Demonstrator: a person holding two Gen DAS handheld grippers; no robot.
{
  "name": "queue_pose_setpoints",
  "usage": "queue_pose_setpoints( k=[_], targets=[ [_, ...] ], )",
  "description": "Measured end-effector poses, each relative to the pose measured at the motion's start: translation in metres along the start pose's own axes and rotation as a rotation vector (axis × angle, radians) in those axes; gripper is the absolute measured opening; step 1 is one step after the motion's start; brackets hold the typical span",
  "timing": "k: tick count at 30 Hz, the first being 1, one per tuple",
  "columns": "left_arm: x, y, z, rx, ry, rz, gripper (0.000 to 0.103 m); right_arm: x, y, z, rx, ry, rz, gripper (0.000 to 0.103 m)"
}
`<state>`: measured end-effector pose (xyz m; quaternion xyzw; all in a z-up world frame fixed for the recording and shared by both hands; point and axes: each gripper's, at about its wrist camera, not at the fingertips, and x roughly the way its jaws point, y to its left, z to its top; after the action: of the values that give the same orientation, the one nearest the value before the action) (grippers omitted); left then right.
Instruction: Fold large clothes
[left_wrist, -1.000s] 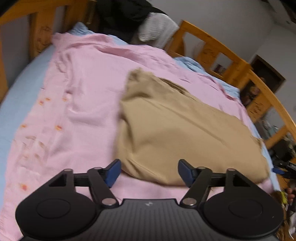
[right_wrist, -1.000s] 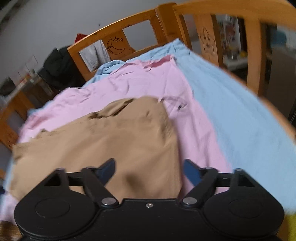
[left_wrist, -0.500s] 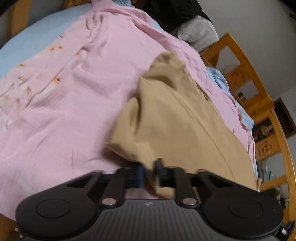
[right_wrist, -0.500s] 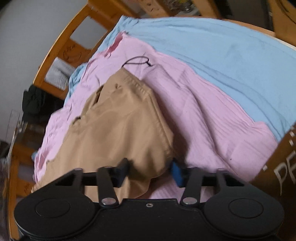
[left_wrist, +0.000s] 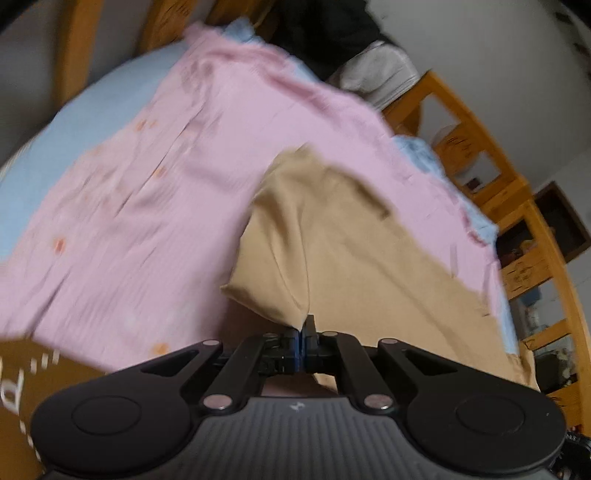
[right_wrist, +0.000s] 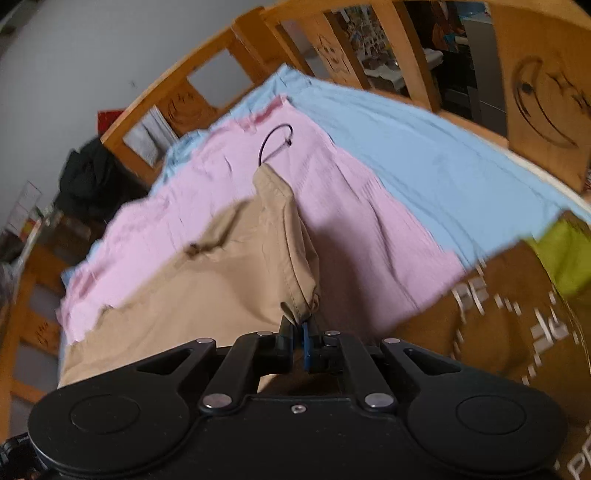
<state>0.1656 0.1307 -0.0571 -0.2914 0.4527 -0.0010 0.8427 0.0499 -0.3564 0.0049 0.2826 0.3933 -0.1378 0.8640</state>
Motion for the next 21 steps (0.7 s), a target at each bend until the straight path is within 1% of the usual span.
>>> queue_pose_setpoints(
  k=[2, 3, 4, 5, 6, 7, 8, 9, 10, 11, 13, 14, 15, 16, 18, 20, 21],
  targets=[
    [0.013, 0.009, -0.004, -0.016, 0.038, 0.026, 0.002, 0.012, -0.004, -0.014, -0.014, 0.019, -0.028, 0.004],
    [0.016, 0.011, -0.004, -0.015, 0.043, 0.029, 0.004, 0.018, -0.007, -0.020, -0.045, 0.021, -0.043, 0.007],
    [0.017, 0.009, -0.002, 0.001, 0.049, 0.037, 0.012, 0.021, -0.007, -0.024, -0.080, 0.016, -0.054, 0.013],
    [0.016, 0.004, 0.000, 0.036, 0.048, 0.068, 0.017, 0.024, -0.006, -0.026, -0.116, 0.010, -0.067, 0.016],
    [0.014, -0.001, 0.001, 0.069, 0.046, 0.093, 0.027, 0.025, -0.005, -0.026, -0.140, 0.002, -0.075, 0.021],
    [0.011, -0.006, 0.002, 0.110, 0.043, 0.132, 0.043, 0.023, -0.004, -0.025, -0.155, -0.013, -0.077, 0.025],
    [0.007, -0.009, 0.000, 0.140, 0.031, 0.163, 0.048, 0.020, -0.003, -0.025, -0.180, -0.040, -0.085, 0.027],
    [0.001, -0.012, -0.003, 0.160, 0.011, 0.188, 0.057, 0.016, 0.000, -0.025, -0.220, -0.073, -0.100, 0.035],
    [-0.005, -0.015, -0.006, 0.180, -0.015, 0.207, 0.063, 0.011, 0.006, -0.027, -0.281, -0.120, -0.135, 0.042],
    [-0.012, -0.019, -0.009, 0.197, -0.042, 0.223, 0.066, 0.005, 0.009, -0.029, -0.333, -0.164, -0.164, 0.044],
    [-0.023, -0.029, -0.016, 0.230, -0.109, 0.242, 0.071, -0.002, 0.027, -0.035, -0.473, -0.281, -0.215, 0.054],
    [-0.027, -0.038, -0.020, 0.261, -0.149, 0.248, 0.073, -0.002, 0.037, -0.039, -0.533, -0.327, -0.214, 0.056],
    [-0.029, -0.048, -0.021, 0.291, -0.181, 0.248, 0.075, 0.000, 0.048, -0.041, -0.586, -0.361, -0.191, 0.062],
    [-0.029, -0.059, -0.024, 0.334, -0.220, 0.233, 0.081, 0.006, 0.062, -0.044, -0.638, -0.379, -0.161, 0.072],
    [-0.019, -0.082, -0.023, 0.414, -0.271, 0.184, 0.087, 0.024, 0.088, -0.045, -0.700, -0.388, -0.106, 0.076],
    [0.000, -0.108, -0.018, 0.482, -0.282, 0.149, 0.087, 0.048, 0.115, -0.044, -0.729, -0.380, -0.022, 0.076],
    [0.013, -0.120, -0.015, 0.521, -0.289, 0.141, 0.087, 0.060, 0.127, -0.045, -0.751, -0.380, 0.006, 0.076]
  ],
)
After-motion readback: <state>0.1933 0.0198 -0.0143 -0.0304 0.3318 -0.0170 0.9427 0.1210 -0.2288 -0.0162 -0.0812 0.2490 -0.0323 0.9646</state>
